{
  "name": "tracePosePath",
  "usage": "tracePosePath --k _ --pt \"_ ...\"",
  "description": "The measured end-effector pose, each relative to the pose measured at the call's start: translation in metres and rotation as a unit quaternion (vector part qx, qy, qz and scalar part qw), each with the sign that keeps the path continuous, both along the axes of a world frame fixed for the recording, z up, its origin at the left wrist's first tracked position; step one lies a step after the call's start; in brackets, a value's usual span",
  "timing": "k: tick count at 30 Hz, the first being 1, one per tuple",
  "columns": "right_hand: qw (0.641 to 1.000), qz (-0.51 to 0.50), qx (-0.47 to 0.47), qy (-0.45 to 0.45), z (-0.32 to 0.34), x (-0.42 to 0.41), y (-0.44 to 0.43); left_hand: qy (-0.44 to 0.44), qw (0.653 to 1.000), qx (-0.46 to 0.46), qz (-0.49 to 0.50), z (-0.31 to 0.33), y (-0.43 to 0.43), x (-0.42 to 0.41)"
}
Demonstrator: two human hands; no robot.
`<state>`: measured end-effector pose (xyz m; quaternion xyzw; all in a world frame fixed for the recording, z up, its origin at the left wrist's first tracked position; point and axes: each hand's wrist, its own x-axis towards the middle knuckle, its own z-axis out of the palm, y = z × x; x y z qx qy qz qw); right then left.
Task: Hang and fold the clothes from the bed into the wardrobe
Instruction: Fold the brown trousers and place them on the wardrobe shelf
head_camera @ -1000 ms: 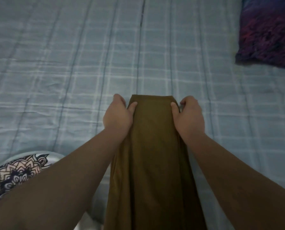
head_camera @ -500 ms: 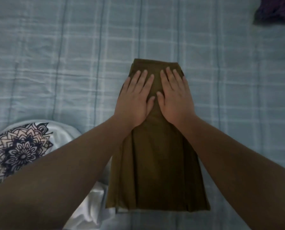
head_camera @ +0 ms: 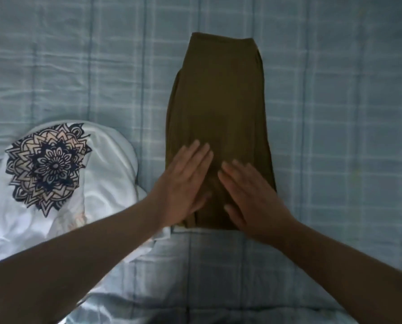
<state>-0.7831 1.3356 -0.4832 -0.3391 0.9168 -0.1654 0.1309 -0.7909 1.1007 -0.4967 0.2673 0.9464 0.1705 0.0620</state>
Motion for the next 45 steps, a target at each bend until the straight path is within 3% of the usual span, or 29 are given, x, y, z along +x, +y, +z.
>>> tracePosePath --k 4,8,15,22,27,30,33,41,45 --pt "0.986 0.085 0.133 -0.045 -0.017 0.048 0.024 -0.069 0.982 -0.124 -0.121 -0.016 -0.02 0.063" --pt "0.977 0.101 0.176 -0.063 -0.03 0.052 0.036 -0.095 0.97 -0.175 -0.137 -0.027 -0.023 0.069" --pt "0.981 0.035 0.19 -0.034 -0.035 0.056 0.037 -0.119 0.968 -0.192 -0.107 -0.024 -0.018 0.069" --pt "0.979 -0.011 0.192 -0.063 -0.024 0.056 0.041 -0.128 0.975 -0.163 -0.087 -0.011 -0.007 0.078" --pt "0.977 0.022 0.19 -0.097 0.003 0.077 0.068 -0.242 0.949 -0.168 -0.113 0.024 0.011 0.097" --pt "0.972 0.004 0.154 -0.177 0.033 0.084 0.077 -0.364 0.921 -0.113 -0.083 0.059 0.022 0.099" --pt "0.951 -0.106 0.096 -0.275 0.071 0.072 0.083 -0.457 0.889 -0.023 0.008 0.091 0.022 0.088" --pt "0.944 -0.255 -0.01 -0.21 0.123 -0.049 0.075 -0.347 0.92 0.111 0.147 0.129 -0.007 -0.026" --pt "0.931 -0.311 -0.059 -0.181 0.102 -0.118 0.059 -0.286 0.902 0.17 0.276 0.111 -0.014 -0.095"
